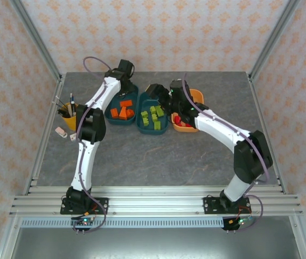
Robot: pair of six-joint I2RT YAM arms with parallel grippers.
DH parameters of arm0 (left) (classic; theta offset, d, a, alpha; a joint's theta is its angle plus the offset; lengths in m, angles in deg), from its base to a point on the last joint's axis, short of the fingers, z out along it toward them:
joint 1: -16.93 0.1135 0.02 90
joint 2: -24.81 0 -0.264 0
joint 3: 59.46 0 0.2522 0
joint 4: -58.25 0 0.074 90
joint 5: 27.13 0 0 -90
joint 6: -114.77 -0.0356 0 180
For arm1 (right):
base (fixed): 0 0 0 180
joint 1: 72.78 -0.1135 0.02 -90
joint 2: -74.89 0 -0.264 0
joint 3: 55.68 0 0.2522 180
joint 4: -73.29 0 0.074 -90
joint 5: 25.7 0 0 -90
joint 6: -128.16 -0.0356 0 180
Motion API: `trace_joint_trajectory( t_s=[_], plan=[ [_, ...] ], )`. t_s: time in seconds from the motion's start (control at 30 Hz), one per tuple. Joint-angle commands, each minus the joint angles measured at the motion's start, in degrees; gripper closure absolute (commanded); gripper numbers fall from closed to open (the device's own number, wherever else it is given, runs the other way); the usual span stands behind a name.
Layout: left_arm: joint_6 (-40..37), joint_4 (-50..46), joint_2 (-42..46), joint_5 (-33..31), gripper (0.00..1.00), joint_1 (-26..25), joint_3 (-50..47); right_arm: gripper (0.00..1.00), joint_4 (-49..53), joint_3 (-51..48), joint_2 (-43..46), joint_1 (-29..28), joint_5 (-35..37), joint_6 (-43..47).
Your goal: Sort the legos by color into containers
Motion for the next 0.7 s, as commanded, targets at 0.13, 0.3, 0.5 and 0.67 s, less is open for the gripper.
trace_joint_trajectory(
  t_s=[0.13, 0.3, 0.5, 0.67],
  plan=[
    [0.40, -2.58, -4.57, 1.43, 0.67, 0.86, 6.02, 0.00, 2.63, 3.05, -0.33, 0.49, -1.24, -0.61],
    [1.22, -3.11, -6.12, 2.00, 0.64, 0.85, 6.10, 0.00, 5.22, 3.42, 0.11, 0.48, -1.25, 0.21],
    [2.24, -5.51, -5.34, 0.42, 0.47, 0.85, 6.03, 0.00, 8.28, 4.38, 1.38, 0.50, 0.66, 1.83],
    [2.28, -5.07, -0.44, 0.13, 0.38, 0.76, 4.13, 0.00, 12.69, 6.55, 3.67, 0.58, 3.62, 5.11]
  ],
)
